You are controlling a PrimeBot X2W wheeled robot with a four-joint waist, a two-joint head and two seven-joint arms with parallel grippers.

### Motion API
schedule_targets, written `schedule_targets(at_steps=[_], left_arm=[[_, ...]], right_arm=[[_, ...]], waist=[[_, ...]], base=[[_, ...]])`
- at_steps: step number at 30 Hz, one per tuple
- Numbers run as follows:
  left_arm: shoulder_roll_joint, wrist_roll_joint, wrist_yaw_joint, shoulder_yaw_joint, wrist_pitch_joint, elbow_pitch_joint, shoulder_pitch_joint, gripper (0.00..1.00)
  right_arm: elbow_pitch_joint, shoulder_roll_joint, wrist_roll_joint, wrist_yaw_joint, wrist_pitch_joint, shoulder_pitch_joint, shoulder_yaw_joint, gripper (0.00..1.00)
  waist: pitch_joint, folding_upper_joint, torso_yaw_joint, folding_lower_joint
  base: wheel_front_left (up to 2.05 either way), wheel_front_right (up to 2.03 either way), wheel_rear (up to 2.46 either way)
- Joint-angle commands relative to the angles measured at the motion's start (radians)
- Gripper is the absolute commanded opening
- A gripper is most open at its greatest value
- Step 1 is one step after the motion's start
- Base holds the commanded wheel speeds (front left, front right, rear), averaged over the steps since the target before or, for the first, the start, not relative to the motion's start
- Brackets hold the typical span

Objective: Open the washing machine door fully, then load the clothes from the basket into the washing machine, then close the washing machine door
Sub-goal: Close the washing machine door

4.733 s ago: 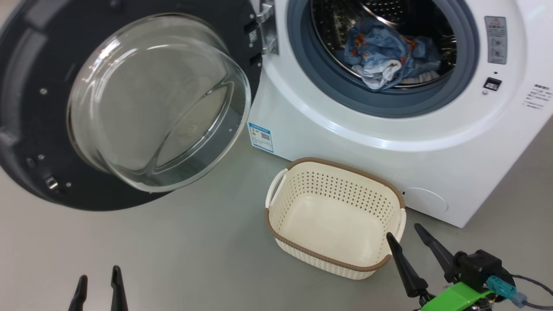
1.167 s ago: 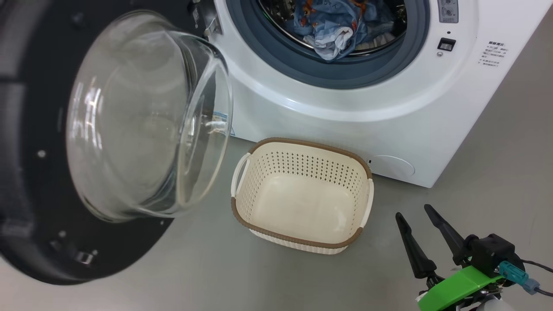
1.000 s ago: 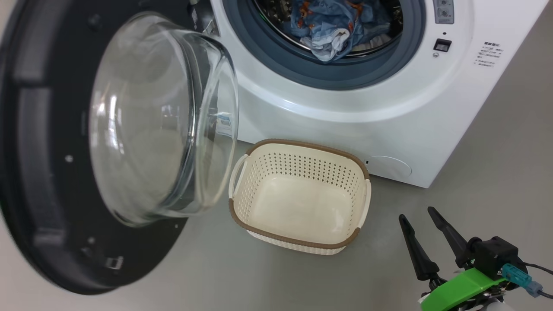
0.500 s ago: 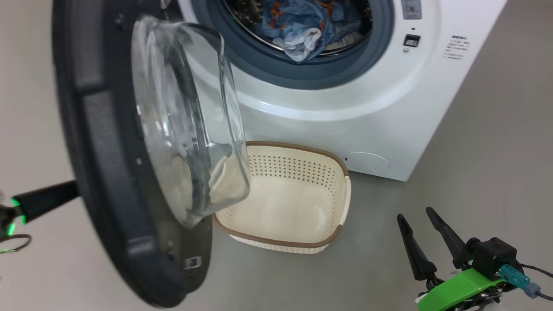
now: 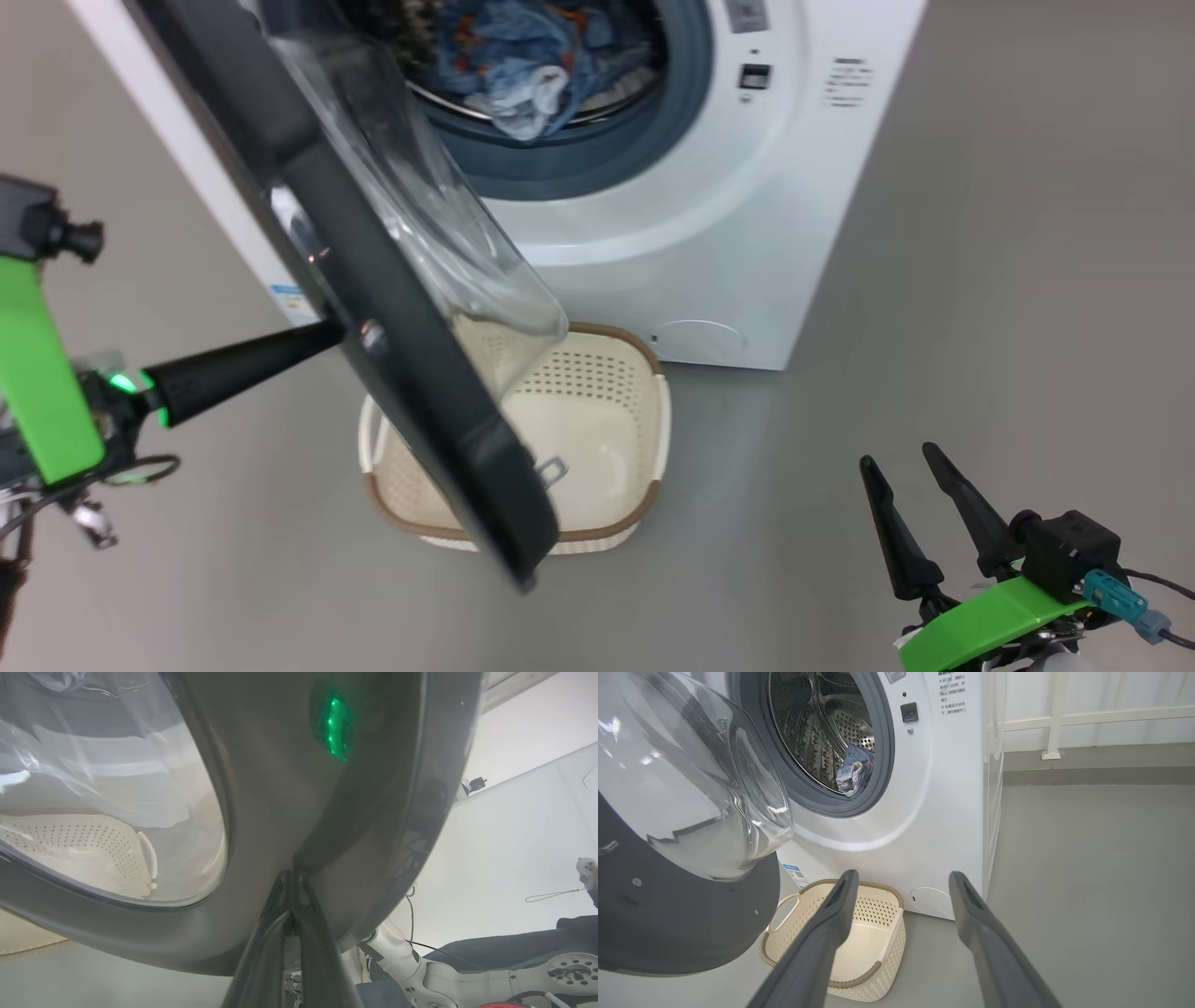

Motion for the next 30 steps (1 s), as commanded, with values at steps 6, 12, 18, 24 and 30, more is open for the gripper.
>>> schedule_targets(at_steps=[6, 12, 18, 24, 30], left_arm=[[-0.01, 0.041, -0.007, 0.012, -0.046, 0.013, -0.107, 0.0], [-0.035, 0.073, -0.007, 0.002, -0.096, 0.053, -0.157, 0.0], [-0.03, 0.085, -0.007, -0.011, -0.121, 0.074, -0.167, 0.0], [-0.008, 0.078, -0.007, -0.009, -0.13, 0.063, -0.129, 0.0], [0.008, 0.071, -0.007, 0.01, -0.157, 0.042, -0.073, 0.0]], right_arm=[[-0.03, 0.007, -0.01, 0.002, -0.005, -0.036, 0.017, 1.0], [-0.032, 0.011, -0.008, 0.002, -0.005, -0.043, 0.011, 1.0], [-0.034, 0.015, -0.01, 0.002, -0.005, -0.046, 0.0, 1.0], [-0.031, 0.018, -0.012, 0.002, -0.005, -0.04, -0.007, 1.0], [-0.03, 0.012, -0.013, 0.002, -0.005, -0.038, -0.008, 1.0]], waist=[[0.008, -0.0001, -0.107, 0.0], [0.023, -0.0001, -0.14, 0.0], [0.028, -0.0001, -0.146, 0.0], [0.02, -0.0001, -0.12, 0.0], [0.009, -0.0001, -0.087, 0.0]], base=[[0.0, 0.0, 0.0], [0.0, 0.0, 0.0], [0.0, 0.0, 0.0], [0.0, 0.0, 0.0], [0.0, 0.0, 0.0]])
